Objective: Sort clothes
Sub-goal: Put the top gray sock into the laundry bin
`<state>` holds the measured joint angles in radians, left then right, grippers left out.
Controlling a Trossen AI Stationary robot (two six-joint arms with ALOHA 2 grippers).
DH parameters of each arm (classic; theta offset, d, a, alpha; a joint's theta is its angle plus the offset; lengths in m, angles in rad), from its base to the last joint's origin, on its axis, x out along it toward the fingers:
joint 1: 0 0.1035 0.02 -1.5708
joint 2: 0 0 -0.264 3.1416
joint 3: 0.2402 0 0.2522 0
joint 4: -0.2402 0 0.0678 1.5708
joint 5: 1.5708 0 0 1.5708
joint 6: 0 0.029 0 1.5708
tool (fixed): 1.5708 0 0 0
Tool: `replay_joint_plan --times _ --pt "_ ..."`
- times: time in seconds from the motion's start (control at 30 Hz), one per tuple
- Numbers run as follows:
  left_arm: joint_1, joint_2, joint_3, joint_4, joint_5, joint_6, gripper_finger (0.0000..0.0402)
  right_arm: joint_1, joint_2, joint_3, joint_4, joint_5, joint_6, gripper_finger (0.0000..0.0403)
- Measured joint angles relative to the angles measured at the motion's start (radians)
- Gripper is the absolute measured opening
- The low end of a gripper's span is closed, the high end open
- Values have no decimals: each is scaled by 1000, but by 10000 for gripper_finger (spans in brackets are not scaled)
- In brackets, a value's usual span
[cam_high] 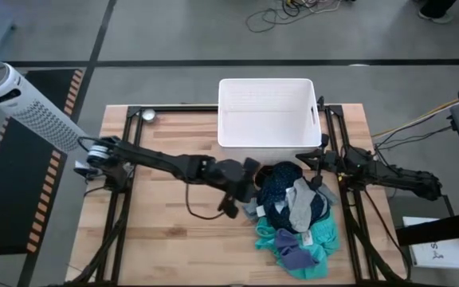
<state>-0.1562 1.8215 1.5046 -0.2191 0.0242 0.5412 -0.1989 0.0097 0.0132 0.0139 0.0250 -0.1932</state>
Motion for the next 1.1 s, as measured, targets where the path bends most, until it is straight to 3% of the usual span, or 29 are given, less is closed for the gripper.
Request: replay_joint_plan --times 0.33,0.7,0.83,0.97,1.1 --pt "1 223 289 -131 2 41 14 0 0 0 0 0 1 0" --pt "25 392 459 -132 5 16 147 0 0 0 0 0 1 0" --pt "28 433 492 -144 11 15 180 0 0 0 0 0 2 0" --pt "30 460 498 -142 14 14 181 0 0 0 0 0 2 0" --pt "30 461 498 -124 14 -3 145 0 0 0 0 0 1 0"
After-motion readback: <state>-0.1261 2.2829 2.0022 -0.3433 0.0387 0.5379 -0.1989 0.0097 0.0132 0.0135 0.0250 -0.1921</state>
